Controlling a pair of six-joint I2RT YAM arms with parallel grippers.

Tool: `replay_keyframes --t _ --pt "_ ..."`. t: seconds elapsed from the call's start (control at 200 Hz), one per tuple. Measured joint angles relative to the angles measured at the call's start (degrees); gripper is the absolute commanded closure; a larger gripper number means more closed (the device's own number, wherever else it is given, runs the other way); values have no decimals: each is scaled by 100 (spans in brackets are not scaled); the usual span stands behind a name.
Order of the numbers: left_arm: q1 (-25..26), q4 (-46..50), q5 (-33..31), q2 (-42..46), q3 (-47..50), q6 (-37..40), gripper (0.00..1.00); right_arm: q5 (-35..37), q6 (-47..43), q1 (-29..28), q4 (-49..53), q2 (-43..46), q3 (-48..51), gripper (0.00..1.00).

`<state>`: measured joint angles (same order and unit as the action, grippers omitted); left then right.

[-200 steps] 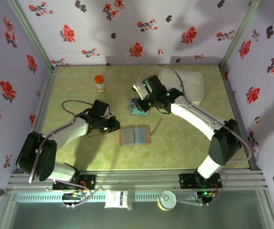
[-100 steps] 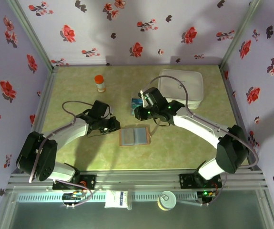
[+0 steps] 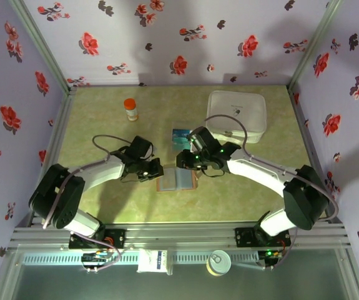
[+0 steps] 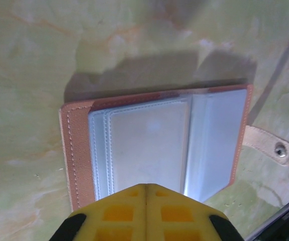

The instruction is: Take the credit cards out of the card holder

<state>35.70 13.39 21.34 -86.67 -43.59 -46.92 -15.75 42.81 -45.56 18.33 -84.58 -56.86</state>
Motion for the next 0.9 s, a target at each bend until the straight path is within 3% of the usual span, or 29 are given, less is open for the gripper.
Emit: replay_keyframes --t 0.41,0.9 --pt "31 487 -229 -195 -289 79 100 -826 728 0 -1082 -826 337 66" --pt "-153 942 -343 -612 -459 409 100 -1255 828 -31 -1349 -1622 284 71"
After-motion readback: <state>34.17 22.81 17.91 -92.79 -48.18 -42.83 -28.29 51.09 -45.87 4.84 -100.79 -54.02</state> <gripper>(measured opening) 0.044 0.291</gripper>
